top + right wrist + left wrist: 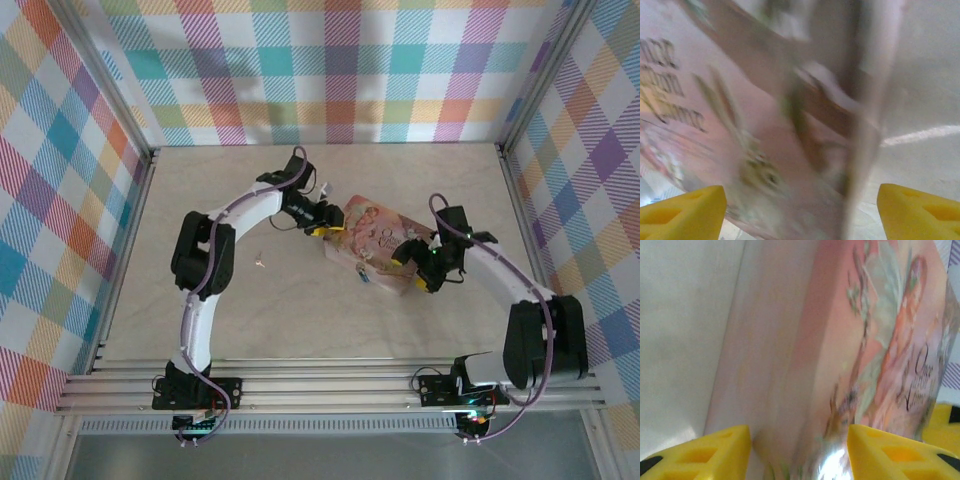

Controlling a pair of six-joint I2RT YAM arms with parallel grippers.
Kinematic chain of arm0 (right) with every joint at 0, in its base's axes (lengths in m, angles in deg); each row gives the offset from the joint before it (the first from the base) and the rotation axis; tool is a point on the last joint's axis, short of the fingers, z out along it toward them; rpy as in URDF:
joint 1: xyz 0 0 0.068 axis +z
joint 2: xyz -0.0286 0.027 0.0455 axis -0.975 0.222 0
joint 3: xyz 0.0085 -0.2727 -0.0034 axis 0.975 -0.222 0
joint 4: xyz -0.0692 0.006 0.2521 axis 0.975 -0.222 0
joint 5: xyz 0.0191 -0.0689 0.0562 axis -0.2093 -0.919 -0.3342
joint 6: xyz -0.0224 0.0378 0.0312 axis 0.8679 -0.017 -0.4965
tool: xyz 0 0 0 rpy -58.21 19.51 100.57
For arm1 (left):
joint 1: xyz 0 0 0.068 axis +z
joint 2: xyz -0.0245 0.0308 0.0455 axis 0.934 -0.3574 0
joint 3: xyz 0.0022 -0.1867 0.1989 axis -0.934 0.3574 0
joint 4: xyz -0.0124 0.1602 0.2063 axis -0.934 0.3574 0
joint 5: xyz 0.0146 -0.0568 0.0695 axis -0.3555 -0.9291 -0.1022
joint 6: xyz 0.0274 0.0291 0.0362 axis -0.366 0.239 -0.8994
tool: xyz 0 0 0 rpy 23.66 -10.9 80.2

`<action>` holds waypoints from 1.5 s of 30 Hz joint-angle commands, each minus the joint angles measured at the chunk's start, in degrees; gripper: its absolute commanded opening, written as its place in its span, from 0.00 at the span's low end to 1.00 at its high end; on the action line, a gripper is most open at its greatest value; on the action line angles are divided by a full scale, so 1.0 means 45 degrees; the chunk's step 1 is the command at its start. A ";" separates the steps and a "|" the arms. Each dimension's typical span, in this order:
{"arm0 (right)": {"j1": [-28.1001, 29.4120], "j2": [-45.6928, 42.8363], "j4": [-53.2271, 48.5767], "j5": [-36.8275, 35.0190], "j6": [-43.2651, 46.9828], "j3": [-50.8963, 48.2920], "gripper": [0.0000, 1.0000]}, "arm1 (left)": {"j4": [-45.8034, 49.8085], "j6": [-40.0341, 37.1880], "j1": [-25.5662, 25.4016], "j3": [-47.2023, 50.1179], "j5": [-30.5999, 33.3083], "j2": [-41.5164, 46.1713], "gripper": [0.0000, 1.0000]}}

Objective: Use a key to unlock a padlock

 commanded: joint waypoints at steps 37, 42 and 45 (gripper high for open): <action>0.2280 1.0239 -0.2662 0.2507 0.2516 1.2477 0.72 | -0.0878 0.2987 0.0903 0.1291 0.3311 0.1422 0.41; 0.1927 1.0859 -0.3288 0.2567 0.2792 1.3424 0.73 | -0.0421 0.2958 0.0928 -0.0440 0.3831 0.0223 0.42; 0.1835 1.0753 -0.3361 0.2508 0.2814 1.3438 0.73 | -0.0081 0.2880 0.0918 -0.1082 0.4223 -0.0081 0.46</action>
